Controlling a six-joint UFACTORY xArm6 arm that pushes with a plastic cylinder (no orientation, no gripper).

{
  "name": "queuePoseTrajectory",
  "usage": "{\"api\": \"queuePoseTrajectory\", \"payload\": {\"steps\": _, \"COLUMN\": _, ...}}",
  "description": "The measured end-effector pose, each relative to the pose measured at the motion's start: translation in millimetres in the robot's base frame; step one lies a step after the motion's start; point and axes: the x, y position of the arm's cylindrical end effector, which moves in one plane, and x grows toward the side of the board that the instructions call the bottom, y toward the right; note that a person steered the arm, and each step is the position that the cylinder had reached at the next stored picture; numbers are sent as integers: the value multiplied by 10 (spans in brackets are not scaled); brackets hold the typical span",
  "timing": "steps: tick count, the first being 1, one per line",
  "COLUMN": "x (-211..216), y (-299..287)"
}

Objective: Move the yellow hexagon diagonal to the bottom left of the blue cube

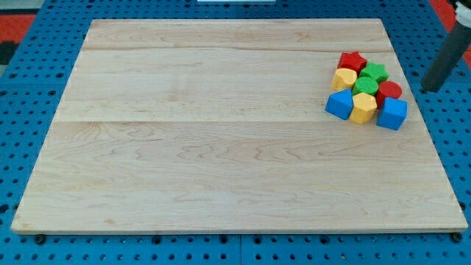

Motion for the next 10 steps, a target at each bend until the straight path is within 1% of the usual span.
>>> {"api": "queuePoseTrajectory", "payload": {"steps": 1, "x": 12, "y": -24}}
{"api": "queuePoseTrajectory", "payload": {"steps": 3, "x": 289, "y": -117}}
{"api": "queuePoseTrajectory", "payload": {"steps": 4, "x": 329, "y": -314}}
{"api": "queuePoseTrajectory", "payload": {"steps": 5, "x": 329, "y": -696}}
{"api": "queuePoseTrajectory", "payload": {"steps": 7, "x": 328, "y": -1812}}
{"api": "queuePoseTrajectory", "payload": {"steps": 8, "x": 325, "y": -2240}}
{"api": "queuePoseTrajectory", "payload": {"steps": 9, "x": 163, "y": -2240}}
{"api": "queuePoseTrajectory", "payload": {"steps": 10, "x": -11, "y": -2049}}
